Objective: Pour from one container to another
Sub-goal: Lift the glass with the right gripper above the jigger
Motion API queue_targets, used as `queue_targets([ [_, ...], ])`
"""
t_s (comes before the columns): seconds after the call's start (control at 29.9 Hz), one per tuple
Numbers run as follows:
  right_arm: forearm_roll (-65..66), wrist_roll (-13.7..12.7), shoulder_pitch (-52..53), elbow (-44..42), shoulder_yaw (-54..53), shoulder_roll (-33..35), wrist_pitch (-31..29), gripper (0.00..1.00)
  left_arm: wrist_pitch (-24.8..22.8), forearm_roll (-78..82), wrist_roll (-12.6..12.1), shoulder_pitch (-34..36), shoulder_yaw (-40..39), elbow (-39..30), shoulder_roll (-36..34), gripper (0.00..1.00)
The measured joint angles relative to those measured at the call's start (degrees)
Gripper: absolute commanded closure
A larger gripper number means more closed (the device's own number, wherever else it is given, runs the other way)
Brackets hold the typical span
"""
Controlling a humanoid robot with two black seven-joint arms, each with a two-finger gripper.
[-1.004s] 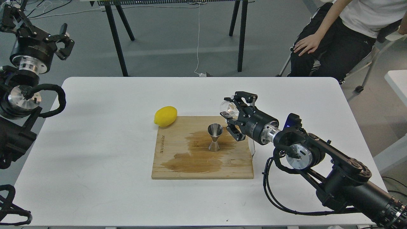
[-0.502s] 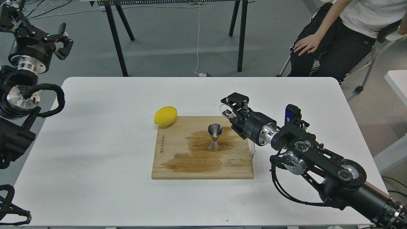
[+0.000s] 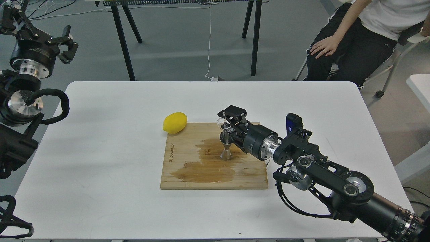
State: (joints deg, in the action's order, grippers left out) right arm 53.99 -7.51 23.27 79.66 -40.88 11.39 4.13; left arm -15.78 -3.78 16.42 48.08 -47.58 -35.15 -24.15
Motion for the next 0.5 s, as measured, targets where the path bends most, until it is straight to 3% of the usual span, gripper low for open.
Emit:
queue_targets([
  [0.5, 0.65, 0.09, 0.04, 0.57, -0.47, 2.45, 0.10, 0.66, 0.03, 0.00, -0.02, 0.00, -0.15, -0.04, 0.15, 0.00],
])
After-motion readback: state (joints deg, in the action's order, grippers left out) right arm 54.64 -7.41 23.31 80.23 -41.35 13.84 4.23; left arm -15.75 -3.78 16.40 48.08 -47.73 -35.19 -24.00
